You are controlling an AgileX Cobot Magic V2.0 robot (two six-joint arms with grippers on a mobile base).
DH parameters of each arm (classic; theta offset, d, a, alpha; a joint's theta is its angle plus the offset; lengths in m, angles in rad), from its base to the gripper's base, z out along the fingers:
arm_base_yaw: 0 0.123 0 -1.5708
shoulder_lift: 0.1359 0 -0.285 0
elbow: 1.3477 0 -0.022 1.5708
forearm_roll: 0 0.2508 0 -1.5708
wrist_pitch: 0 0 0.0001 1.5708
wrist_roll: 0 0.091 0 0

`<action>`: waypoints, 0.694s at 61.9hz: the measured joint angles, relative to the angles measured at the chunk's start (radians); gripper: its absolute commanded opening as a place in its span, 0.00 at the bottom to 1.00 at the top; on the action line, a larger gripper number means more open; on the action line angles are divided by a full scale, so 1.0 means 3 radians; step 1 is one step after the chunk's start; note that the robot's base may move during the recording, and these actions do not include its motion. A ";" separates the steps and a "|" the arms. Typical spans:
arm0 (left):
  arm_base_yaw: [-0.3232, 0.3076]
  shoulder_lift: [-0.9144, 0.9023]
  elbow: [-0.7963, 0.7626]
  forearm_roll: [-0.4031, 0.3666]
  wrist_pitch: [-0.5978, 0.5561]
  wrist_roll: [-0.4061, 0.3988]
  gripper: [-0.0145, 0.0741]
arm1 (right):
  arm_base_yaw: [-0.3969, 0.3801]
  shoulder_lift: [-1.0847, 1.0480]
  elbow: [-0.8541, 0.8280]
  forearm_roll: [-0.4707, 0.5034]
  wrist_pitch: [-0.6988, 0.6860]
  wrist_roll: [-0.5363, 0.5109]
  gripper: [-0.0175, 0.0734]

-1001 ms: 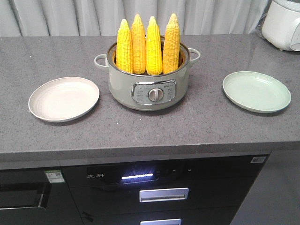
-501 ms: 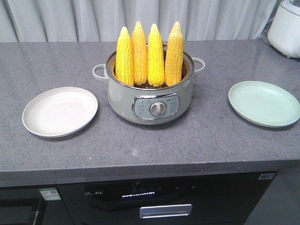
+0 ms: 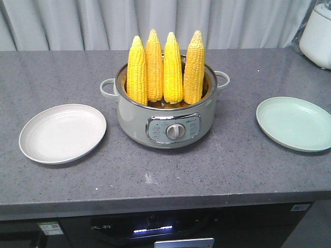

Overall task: Distribute corn equally
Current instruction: 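Drive closer to the counter and stop facing the corn pot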

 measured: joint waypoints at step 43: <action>0.0000 0.0000 0.0000 0.0000 0.0000 0.0000 0.16 | 0.0000 0.0000 0.0000 0.0000 0.0000 0.0000 0.19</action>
